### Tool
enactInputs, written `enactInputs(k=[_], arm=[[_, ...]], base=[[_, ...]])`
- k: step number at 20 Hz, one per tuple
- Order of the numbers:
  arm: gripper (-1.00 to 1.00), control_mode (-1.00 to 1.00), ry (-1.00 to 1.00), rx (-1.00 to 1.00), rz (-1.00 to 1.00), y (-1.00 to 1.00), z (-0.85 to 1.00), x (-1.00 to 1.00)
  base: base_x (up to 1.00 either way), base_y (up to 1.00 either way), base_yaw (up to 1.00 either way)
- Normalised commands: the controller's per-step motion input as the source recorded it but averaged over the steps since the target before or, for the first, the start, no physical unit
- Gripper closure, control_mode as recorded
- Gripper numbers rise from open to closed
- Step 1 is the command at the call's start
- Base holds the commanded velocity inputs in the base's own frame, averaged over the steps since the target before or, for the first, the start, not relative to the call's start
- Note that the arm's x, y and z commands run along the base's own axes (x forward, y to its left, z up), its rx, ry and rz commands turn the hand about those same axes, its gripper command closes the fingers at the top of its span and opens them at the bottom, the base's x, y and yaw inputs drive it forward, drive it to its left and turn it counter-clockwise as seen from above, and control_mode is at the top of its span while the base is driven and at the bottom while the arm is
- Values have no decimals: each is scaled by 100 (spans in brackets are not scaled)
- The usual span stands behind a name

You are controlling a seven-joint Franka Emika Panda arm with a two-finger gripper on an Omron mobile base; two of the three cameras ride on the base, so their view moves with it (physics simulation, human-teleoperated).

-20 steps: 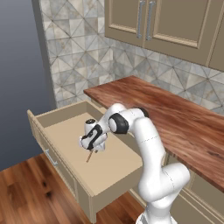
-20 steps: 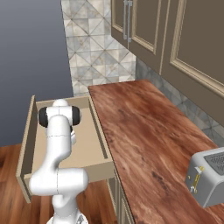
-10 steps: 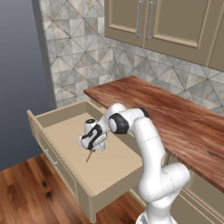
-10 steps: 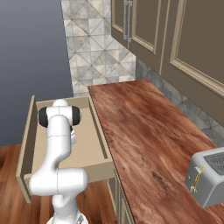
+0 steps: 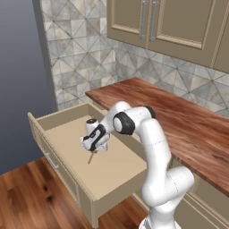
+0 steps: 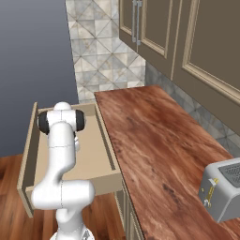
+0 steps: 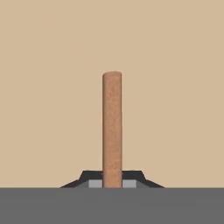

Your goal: Take a straw from the drawer in front and place it inside the glass cup on the dining counter.

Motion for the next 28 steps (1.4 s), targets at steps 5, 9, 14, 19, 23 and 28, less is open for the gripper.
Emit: enactInputs(k=[5,9,14,19,23,28], arm=[[100,-100,-11,0,8,2,100,-48],[100,-100,0,3,13,0,100,-67],[100,-100,0,5,9,0,100,-58],[100,-100,3,0,1,0,100,-51],[100,-100,3,0,0,0,100,-54],[100,-100,3,3,0,-10,100,-46]], base=[[0,0,0],[0,0,0],[0,0,0],[0,0,0],[0,0,0],[0,0,0]])
